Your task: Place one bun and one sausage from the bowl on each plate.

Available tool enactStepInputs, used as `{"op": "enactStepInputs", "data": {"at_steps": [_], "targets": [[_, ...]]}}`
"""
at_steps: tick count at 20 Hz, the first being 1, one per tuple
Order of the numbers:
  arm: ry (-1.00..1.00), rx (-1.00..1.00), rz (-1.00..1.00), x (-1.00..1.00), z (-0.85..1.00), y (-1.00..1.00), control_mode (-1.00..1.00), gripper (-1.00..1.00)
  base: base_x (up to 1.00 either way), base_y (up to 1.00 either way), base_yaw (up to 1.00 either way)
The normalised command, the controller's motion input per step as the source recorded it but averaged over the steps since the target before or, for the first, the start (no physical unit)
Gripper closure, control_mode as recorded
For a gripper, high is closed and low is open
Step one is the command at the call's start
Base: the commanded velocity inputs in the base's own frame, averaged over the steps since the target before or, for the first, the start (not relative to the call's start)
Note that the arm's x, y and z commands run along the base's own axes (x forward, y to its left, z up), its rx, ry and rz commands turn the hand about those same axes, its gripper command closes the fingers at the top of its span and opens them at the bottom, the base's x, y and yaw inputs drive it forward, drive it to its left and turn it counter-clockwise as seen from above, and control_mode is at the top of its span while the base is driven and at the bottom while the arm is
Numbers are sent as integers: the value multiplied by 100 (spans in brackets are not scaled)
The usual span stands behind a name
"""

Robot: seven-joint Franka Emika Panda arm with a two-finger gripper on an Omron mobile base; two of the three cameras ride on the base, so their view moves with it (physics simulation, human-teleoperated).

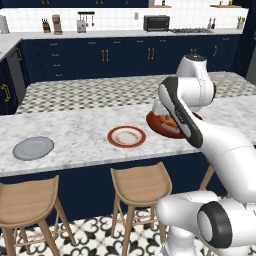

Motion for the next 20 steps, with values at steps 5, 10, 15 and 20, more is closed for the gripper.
{"op": "enactStepInputs", "data": {"at_steps": [5, 10, 15, 20], "targets": [[0, 0, 0, 0, -7, -36, -100, -100, 0, 0, 0], [0, 0, -7, 2, -12, -89, -100, -100, 0, 0, 0], [0, 0, -9, 31, -5, -80, -100, -100, 0, 0, 0], [0, 1, -5, 63, -3, -41, -100, -100, 0, 0, 0]]}}
